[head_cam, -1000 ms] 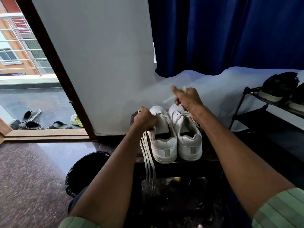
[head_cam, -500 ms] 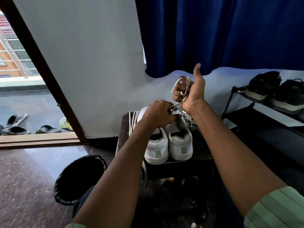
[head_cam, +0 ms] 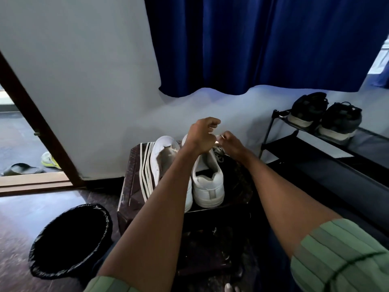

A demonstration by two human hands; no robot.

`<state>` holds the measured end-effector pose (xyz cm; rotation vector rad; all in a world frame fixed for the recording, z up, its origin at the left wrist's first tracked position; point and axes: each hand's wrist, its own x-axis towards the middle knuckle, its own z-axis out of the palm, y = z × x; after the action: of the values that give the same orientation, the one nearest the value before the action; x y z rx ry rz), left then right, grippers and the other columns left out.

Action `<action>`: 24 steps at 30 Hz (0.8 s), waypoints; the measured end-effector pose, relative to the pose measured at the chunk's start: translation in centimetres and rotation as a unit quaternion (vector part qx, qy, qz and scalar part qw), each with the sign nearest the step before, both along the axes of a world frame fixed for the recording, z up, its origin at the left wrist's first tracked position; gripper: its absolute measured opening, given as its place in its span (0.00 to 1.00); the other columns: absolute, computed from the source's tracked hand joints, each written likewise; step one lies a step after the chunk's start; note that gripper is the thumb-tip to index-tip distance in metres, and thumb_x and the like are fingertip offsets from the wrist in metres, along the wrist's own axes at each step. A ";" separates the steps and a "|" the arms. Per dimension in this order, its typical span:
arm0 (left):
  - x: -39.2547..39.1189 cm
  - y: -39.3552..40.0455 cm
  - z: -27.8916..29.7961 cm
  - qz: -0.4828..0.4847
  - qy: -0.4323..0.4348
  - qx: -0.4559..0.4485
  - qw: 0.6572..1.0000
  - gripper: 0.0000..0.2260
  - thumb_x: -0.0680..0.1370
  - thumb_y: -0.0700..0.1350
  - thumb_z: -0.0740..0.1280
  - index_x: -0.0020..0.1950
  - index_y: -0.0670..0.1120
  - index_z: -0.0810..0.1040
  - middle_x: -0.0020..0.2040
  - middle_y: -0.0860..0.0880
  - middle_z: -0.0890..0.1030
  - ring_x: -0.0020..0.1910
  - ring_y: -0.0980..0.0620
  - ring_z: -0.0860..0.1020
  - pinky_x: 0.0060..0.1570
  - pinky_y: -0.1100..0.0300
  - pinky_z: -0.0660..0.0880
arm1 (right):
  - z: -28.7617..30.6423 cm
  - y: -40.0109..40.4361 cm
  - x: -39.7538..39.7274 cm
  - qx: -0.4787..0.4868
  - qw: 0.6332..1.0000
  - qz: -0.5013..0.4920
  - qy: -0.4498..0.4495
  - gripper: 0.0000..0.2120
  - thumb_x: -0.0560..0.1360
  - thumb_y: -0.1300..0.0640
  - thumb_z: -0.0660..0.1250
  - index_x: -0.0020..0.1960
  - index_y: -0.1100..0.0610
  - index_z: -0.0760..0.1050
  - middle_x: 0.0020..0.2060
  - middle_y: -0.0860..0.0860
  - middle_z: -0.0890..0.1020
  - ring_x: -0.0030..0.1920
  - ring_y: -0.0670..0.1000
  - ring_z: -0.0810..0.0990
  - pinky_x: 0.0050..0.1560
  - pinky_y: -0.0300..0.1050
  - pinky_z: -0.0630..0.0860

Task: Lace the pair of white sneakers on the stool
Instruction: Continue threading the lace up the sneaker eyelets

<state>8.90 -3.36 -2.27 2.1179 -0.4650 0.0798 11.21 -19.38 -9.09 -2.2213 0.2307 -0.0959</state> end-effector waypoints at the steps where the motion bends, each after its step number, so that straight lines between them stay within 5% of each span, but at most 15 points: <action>1: 0.1 0.0 0.1 0.019 0.005 -0.010 1.000 0.25 0.73 0.29 0.61 0.66 0.46 0.81 0.59 0.48 0.84 0.57 0.51 0.81 0.58 0.61 0.78 | -0.3 0.0 -0.2 -0.024 1.000 0.012 0.001 0.10 0.82 0.45 0.61 0.48 0.50 0.74 0.55 0.54 0.82 0.62 0.56 0.75 0.65 0.53 0.70; 6: 0.0 0.4 0.9 0.060 0.019 -0.053 0.997 0.23 0.73 0.31 0.57 0.59 0.47 0.84 0.50 0.50 0.85 0.52 0.48 0.83 0.51 0.60 0.76 | -0.9 0.5 -1.1 -0.132 0.984 0.113 -0.030 0.17 0.84 0.56 0.61 0.72 0.51 0.77 0.72 0.51 0.77 0.74 0.50 0.69 0.66 0.41 0.54; 9: -0.1 0.7 0.8 0.051 0.022 -0.053 0.997 0.20 0.75 0.33 0.59 0.58 0.46 0.85 0.52 0.48 0.86 0.52 0.46 0.84 0.57 0.55 0.79 | -2.6 0.2 -1.6 -0.206 0.969 0.124 -0.049 0.29 0.82 0.42 0.50 0.76 0.53 0.72 0.77 0.54 0.70 0.79 0.52 0.63 0.71 0.40 0.50; 12: -0.2 1.3 0.8 0.044 0.024 -0.041 0.998 0.19 0.75 0.34 0.60 0.58 0.47 0.85 0.53 0.46 0.86 0.52 0.45 0.84 0.58 0.52 0.80 | -3.5 -0.6 -2.0 -0.269 0.953 0.121 -0.072 0.38 0.76 0.36 0.41 0.72 0.54 0.75 0.72 0.57 0.72 0.73 0.61 0.67 0.72 0.53 0.58; 15: -0.1 1.5 0.5 0.041 0.025 -0.027 0.998 0.19 0.76 0.34 0.60 0.57 0.48 0.85 0.54 0.46 0.86 0.54 0.46 0.83 0.60 0.53 0.79 | -3.2 -0.6 -2.6 -0.307 0.943 0.103 -0.081 0.30 0.76 0.40 0.45 0.63 0.56 0.75 0.63 0.58 0.73 0.62 0.61 0.67 0.59 0.62 0.72; 18: 0.0 1.4 0.3 0.031 0.011 0.008 0.999 0.16 0.77 0.35 0.64 0.58 0.50 0.85 0.54 0.50 0.85 0.54 0.51 0.82 0.59 0.54 0.79 | -1.5 0.2 -3.0 -0.338 0.923 0.152 -0.103 0.15 0.79 0.54 0.59 0.59 0.63 0.74 0.58 0.62 0.75 0.58 0.65 0.72 0.55 0.56 0.70; 21: -0.1 1.2 0.0 -0.040 -0.010 0.077 0.996 0.20 0.76 0.42 0.73 0.68 0.51 0.79 0.64 0.50 0.80 0.60 0.51 0.79 0.58 0.57 0.76 | 1.0 0.5 -2.4 -0.257 0.947 0.162 -0.107 0.09 0.78 0.63 0.66 0.58 0.63 0.78 0.54 0.61 0.82 0.55 0.65 0.80 0.48 0.46 0.67; 24: -0.1 0.9 -0.2 -0.066 -0.049 0.146 0.986 0.30 0.77 0.50 0.73 0.77 0.51 0.69 0.70 0.47 0.76 0.68 0.45 0.75 0.66 0.49 0.72 | 4.0 1.0 -2.1 -0.119 0.981 0.105 -0.114 0.11 0.80 0.62 0.63 0.60 0.57 0.79 0.49 0.52 0.85 0.47 0.51 0.82 0.46 0.46 0.76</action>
<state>8.78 -2.42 -2.43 2.3702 -0.7108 0.0411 9.08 -18.35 -5.14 -2.4321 -0.1494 -0.2714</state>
